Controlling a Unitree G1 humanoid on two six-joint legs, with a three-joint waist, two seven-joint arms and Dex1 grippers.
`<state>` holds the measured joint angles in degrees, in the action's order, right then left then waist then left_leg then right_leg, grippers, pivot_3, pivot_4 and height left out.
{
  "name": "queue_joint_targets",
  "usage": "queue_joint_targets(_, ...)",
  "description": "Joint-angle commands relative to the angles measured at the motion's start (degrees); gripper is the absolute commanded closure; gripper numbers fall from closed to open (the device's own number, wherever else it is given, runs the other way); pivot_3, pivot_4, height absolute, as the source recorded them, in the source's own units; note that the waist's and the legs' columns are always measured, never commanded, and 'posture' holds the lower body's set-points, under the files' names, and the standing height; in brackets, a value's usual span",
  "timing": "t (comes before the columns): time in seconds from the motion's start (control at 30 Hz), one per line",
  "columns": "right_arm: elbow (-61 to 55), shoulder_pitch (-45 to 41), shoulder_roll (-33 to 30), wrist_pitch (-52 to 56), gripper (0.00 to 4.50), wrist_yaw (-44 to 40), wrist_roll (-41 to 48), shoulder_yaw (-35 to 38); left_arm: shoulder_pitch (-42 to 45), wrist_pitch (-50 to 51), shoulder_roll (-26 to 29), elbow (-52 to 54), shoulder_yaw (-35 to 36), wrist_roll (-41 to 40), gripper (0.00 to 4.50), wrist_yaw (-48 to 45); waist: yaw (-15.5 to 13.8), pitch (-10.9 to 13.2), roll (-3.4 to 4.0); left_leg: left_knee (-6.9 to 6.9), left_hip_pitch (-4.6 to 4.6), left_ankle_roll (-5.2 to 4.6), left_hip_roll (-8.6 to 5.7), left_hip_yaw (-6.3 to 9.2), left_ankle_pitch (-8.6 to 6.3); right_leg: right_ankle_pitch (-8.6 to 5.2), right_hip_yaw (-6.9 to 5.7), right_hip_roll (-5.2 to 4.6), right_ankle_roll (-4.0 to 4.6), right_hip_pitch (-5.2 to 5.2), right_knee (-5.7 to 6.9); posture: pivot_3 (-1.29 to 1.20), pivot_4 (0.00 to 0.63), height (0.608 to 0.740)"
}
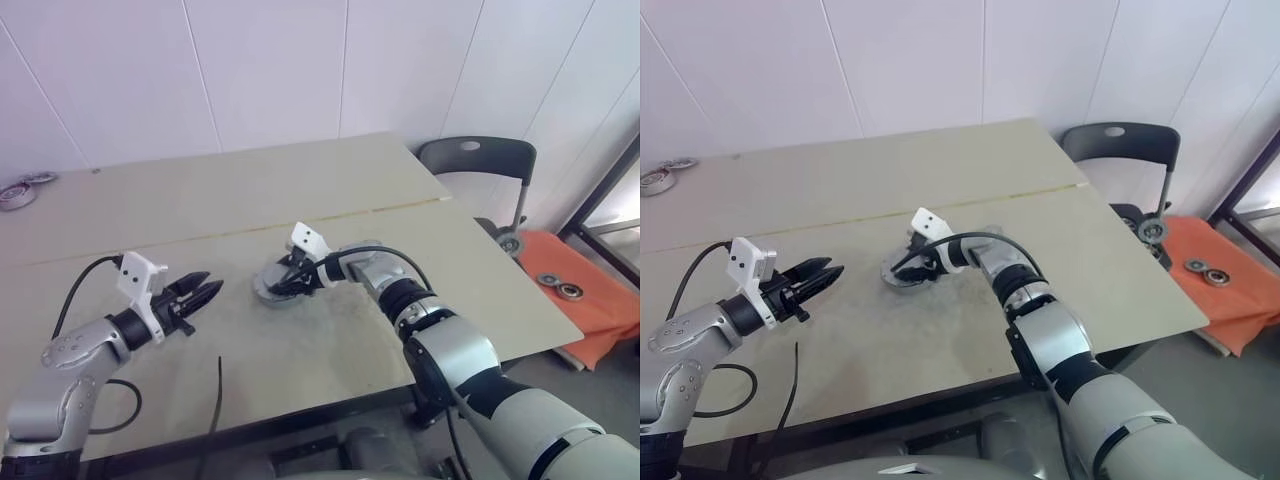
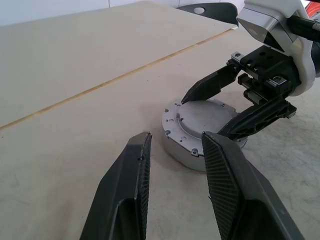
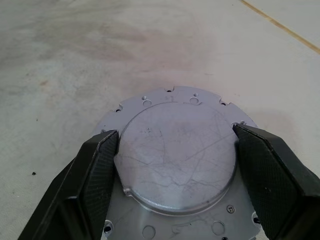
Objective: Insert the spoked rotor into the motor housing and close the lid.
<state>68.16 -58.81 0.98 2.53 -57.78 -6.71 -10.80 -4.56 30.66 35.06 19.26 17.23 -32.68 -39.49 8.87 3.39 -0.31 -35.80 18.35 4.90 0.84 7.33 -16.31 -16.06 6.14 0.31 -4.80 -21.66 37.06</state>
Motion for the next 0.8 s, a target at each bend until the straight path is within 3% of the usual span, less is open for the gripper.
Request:
queue_joint_targets(0.03, 2.85, 2.71, -0.38, 0.34, 1.23, -0.28, -3.93, -3.69, 0.96, -0.62, 0.6, 1.7, 0.69, -0.33, 2.8, -0.01, 0.0, 0.0, 0.01, 0.0, 0.0, 0.0, 0.0, 0.0, 0.0, 0.0, 0.0, 0.0, 0.0, 0.0, -0.01, 0.0, 0.0, 0.74)
queue_joint_targets(0.8, 4.36, 4.21, -3.81, -3.83, 1.23, -3.77, -6.92, -7.69, 0.6, -0.38, 0.44, 2.63, 0.77, -0.85, 2.8, 0.52, -0.31, -0.04, 0.07, 0.16, -0.04, 0.0, -0.01, 0.0, 0.0, -0.01, 0.01, -0.04, 0.0, 0.07, -0.21, 0.0, 0.0, 0.74)
